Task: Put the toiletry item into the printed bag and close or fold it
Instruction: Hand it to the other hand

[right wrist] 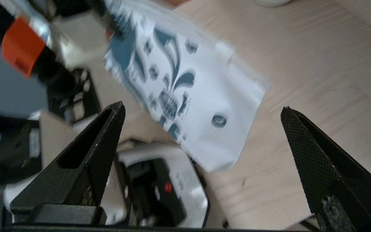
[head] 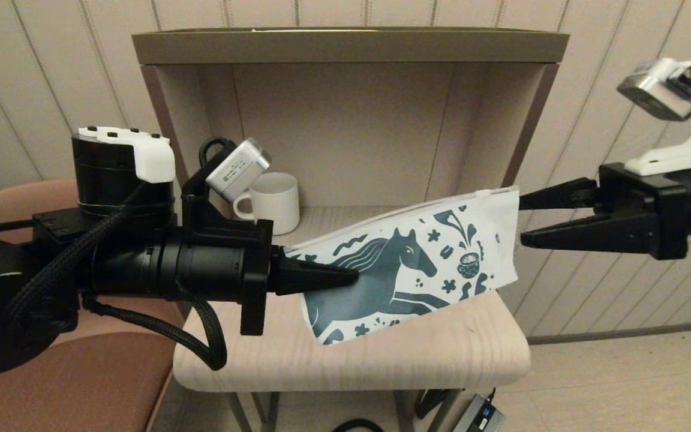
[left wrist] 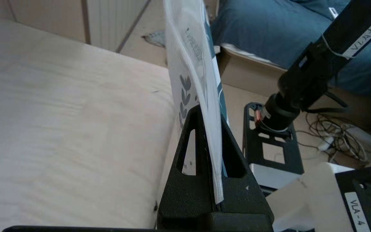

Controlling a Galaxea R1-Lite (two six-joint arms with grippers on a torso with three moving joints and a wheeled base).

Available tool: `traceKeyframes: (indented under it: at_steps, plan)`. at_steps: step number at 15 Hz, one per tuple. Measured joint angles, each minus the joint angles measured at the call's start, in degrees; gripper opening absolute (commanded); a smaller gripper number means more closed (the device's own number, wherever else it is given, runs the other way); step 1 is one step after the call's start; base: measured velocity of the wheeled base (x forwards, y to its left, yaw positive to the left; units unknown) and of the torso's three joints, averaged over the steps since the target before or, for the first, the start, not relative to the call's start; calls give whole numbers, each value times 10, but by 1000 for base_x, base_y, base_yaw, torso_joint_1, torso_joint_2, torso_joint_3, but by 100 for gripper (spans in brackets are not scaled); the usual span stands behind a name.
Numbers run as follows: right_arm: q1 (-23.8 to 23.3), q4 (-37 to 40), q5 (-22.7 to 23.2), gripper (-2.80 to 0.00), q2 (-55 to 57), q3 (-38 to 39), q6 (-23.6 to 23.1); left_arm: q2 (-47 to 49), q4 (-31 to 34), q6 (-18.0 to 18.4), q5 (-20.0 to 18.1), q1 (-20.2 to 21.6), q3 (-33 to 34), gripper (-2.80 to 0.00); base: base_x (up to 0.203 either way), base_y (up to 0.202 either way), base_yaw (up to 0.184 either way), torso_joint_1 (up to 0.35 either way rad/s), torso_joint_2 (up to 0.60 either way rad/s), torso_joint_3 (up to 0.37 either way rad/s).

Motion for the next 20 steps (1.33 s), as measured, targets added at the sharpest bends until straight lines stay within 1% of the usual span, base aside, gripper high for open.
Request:
traceKeyframes:
  at_steps: [2,4,5,7,8,9,10,12,17,20]
  plan:
    - [-4,75,0,0,13,-36,-50,-3,-1,0,-5,1,0,-280,0,0,0,0,0,0]
    - [-26,87,4,0,18,-46,-57,-10,-2,1,-27,0,4,-280,0,0,0,0,0,0]
    - [-40,87,18,0,18,-48,-58,-14,-3,1,-36,0,6,-280,0,0,0,0,0,0]
    - [-65,91,62,0,13,-49,-57,-20,-9,1,-58,0,10,-280,0,0,0,0,0,0]
    - [-71,92,76,0,9,-48,-57,-21,-10,1,-69,1,12,-280,0,0,0,0,0,0]
    - [-73,93,89,0,4,-44,-57,-23,-12,2,-88,1,14,-280,0,0,0,0,0,0]
    - [-70,93,104,0,0,-39,-57,-24,-17,3,-100,0,17,-280,0,0,0,0,0,0]
    - [-56,93,129,0,-6,-31,-56,-24,-25,3,-103,0,20,-280,0,0,0,0,0,0]
    - [9,95,133,0,-5,-26,-55,-28,-33,3,-106,0,22,-280,0,0,0,0,0,0]
    - [24,112,131,0,5,-45,-55,-29,-61,4,-136,0,27,-280,0,0,0,0,0,0]
